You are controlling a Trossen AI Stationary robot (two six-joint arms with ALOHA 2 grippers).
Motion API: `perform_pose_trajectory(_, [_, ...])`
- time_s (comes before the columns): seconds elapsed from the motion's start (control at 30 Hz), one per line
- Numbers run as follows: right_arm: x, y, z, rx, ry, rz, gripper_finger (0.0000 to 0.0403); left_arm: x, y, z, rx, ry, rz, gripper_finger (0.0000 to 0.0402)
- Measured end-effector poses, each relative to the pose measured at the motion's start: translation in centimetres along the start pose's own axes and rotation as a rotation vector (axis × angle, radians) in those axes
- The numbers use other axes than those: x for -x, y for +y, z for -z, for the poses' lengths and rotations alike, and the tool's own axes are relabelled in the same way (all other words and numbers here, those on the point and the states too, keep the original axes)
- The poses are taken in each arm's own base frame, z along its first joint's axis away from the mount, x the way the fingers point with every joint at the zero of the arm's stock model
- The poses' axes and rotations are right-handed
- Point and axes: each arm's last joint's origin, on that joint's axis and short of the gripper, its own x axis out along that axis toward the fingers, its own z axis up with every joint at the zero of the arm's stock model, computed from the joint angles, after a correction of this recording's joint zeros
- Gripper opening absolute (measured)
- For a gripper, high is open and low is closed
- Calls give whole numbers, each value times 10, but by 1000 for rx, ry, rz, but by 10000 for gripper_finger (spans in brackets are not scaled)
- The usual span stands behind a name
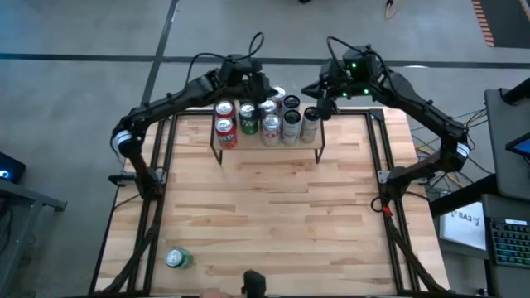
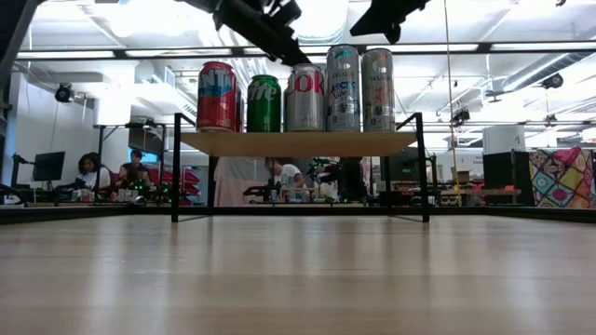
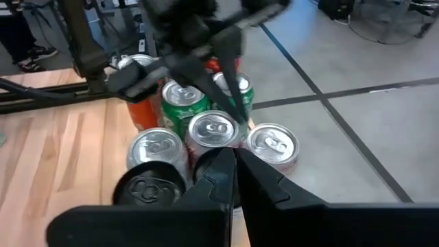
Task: Place canned beverage on shelf
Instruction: Put the silver soda can on the shelf aligned with the other silver soda can
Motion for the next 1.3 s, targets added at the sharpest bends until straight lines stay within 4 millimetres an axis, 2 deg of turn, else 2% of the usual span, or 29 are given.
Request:
perform_pose_trajectory(0.53, [-3, 0, 5, 2, 16, -5, 9, -16, 30, 7, -35, 68, -30, 0])
perform_pose_trajectory(0.9, [-4, 0, 5, -6, 16, -5, 9, -34, 34, 12, -9, 159, 18, 0])
perform_pose_trajectory(1.3, [-4, 0, 5, 2, 16, -5, 9, -30, 37, 8, 15, 219, 41, 0])
